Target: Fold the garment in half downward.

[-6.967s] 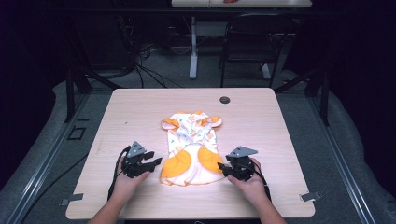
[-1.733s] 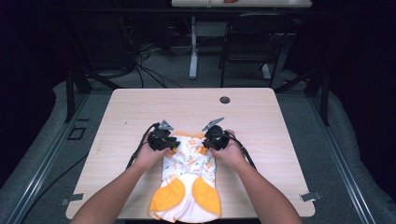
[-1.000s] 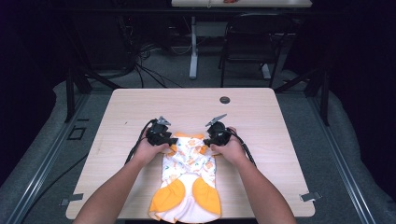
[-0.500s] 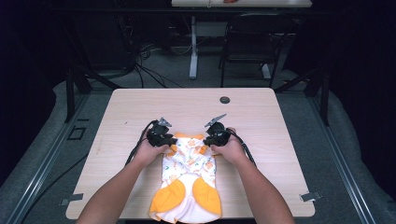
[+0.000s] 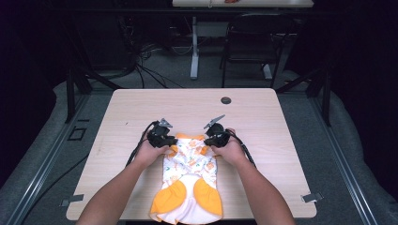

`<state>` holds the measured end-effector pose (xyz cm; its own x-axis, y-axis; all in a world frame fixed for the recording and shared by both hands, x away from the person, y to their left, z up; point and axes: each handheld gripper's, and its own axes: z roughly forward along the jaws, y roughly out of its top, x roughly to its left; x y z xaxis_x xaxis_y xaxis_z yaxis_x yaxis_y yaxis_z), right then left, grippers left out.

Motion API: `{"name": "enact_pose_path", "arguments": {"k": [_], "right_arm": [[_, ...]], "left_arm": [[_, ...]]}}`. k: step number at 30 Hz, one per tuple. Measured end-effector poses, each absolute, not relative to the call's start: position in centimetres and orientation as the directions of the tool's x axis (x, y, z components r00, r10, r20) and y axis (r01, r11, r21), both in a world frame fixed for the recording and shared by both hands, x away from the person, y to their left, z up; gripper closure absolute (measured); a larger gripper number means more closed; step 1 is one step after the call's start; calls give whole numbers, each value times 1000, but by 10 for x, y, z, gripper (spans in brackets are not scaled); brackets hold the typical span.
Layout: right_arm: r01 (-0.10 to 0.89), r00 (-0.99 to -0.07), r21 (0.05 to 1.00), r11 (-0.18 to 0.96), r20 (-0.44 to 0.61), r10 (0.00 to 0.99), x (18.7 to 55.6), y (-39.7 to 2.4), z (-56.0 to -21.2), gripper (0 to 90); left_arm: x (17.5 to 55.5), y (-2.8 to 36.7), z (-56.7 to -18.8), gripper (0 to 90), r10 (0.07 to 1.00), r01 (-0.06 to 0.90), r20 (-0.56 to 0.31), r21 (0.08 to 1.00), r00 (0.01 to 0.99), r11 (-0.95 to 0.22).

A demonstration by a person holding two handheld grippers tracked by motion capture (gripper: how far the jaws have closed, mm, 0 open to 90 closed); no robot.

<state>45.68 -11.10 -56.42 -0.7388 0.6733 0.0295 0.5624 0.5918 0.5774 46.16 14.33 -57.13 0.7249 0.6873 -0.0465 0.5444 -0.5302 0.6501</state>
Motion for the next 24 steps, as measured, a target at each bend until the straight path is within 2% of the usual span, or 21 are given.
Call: {"name": "enact_pose_path", "arguments": {"k": [16,24], "right_arm": [[585,-729,579,568,69,681,459,-115,-561,889],[563,-735,608,560,59,675,456,-118,-546,891]], "left_arm": [[463,148,-564,808,689,551,-61,653,722,-520],[462,152,-551,810,691,539,-56,672,721,-508]]}}
